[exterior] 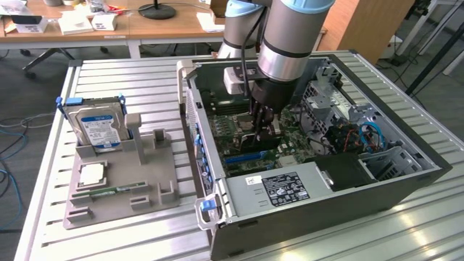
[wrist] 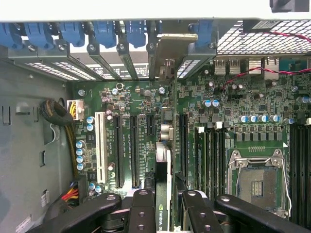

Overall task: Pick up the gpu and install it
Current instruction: 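Insert the gpu into the slot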

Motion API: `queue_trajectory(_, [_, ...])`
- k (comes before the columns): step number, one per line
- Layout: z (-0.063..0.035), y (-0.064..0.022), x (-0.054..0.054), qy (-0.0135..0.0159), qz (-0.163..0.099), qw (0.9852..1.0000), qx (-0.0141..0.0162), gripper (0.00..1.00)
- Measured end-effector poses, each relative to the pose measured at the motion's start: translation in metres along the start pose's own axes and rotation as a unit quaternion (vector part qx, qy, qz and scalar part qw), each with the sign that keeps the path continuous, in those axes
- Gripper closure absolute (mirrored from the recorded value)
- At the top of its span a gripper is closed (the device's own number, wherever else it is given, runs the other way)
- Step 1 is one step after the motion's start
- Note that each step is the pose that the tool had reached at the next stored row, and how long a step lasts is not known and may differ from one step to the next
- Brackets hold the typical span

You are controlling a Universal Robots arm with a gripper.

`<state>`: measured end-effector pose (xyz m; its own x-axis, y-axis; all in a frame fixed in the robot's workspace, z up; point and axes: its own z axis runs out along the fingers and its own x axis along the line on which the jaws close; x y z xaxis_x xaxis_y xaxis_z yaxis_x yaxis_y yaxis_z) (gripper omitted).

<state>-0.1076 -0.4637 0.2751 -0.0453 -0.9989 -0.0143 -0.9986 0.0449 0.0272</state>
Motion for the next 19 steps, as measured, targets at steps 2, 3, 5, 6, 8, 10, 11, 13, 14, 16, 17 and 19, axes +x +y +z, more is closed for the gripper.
queue_trajectory(2, [0.0, -0.0002, 0.0, 0.0, 0.0, 1.0, 0.0, 0.74])
queue_trajectory(3, [0.0, -0.0005, 0.0, 0.0, 0.0, 1.0, 0.0, 0.74])
queue_trajectory(5, [0.0, -0.0009, 0.0, 0.0, 0.0, 1.0, 0.0, 0.74])
queue_trajectory(6, [0.0, -0.0012, -0.0001, 0.0, 0.0, 1.0, 0.0, 0.74])
queue_trajectory(8, [0.0, -0.0013, -0.0001, 0.0, 0.0, 1.0, 0.0, 0.74])
queue_trajectory(10, [0.0, -0.0013, -0.0001, 0.0, 0.0, 1.0, 0.0, 0.74])
queue_trajectory(11, [0.0, -0.0013, -0.0001, 0.0, 0.0, 1.0, 0.0, 0.74])
queue_trajectory(13, [0.0, -0.0015, -0.0001, 0.0, 0.0, 1.0, -0.001, 0.74])
queue_trajectory(14, [0.0, -0.0016, -0.0001, 0.0, 0.0, 1.0, -0.002, 0.74])
queue_trajectory(16, [-0.0001, -0.0017, -0.0001, 0.0002, 0.0, 1.0, -0.0043, 0.74])
queue_trajectory(17, [0.0, -0.0017, -0.0001, 0.0002, 0.0, 1.0, -0.0044, 0.74])
queue_trajectory(19, [-0.0001, -0.0017, -0.0001, 0.0002, 0.0, 1.0, -0.0045, 0.74])
